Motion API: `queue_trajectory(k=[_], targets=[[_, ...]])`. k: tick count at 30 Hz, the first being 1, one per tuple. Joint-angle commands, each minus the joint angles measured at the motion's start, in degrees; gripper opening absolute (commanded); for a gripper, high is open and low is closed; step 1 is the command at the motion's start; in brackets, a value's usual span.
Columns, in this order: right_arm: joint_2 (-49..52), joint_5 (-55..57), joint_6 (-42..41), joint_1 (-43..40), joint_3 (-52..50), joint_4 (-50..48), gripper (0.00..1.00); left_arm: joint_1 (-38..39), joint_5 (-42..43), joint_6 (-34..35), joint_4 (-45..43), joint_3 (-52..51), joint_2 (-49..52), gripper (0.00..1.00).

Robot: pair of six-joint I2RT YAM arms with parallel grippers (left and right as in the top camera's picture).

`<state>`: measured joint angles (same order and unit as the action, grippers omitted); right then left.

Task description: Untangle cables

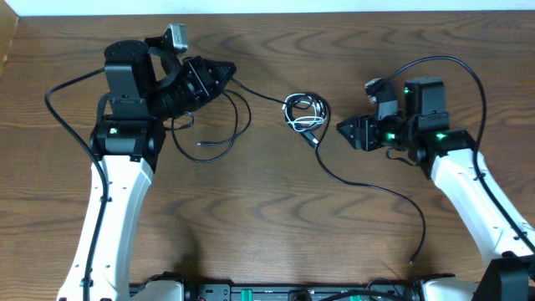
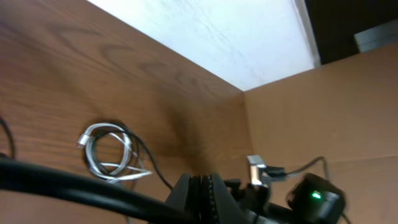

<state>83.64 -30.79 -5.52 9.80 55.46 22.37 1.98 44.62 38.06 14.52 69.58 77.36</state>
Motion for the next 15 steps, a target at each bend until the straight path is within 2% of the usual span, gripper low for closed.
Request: queue_trajectory(k=[1,5,6,7,10,15], targets=[[0.8,4.3,-0.1,3.4,0.8,-2.0,0.59,0.0,-4.9,-4.9,-0.1,0.9,-0.3,0.07],[3.8,13.9,-5.2,6.7,0.8,-4.8,0.55,0.0,-3.4,-4.6,-1.0,0.9,-0.7,0.07],[6.0,19.5,-9.7,7.7,0.8,-5.7,0.47,0.0,-1.4,-3.9,-2.3,0.9,-1.2,0.07],[7.0,21.2,-12.0,7.9,0.8,-6.3,0.45,0.0,-1.1,-3.5,-2.8,0.9,-1.6,0.07],[11.2,21.4,-15.9,7.9,0.8,-10.6,0.41,0.0,-1.1,-3.4,-3.7,0.9,-3.6,0.07],[15.9,21.4,-16.0,8.2,0.8,-17.4,0.44,0.0,-1.1,-3.5,-3.7,0.9,-5.4,0.07]])
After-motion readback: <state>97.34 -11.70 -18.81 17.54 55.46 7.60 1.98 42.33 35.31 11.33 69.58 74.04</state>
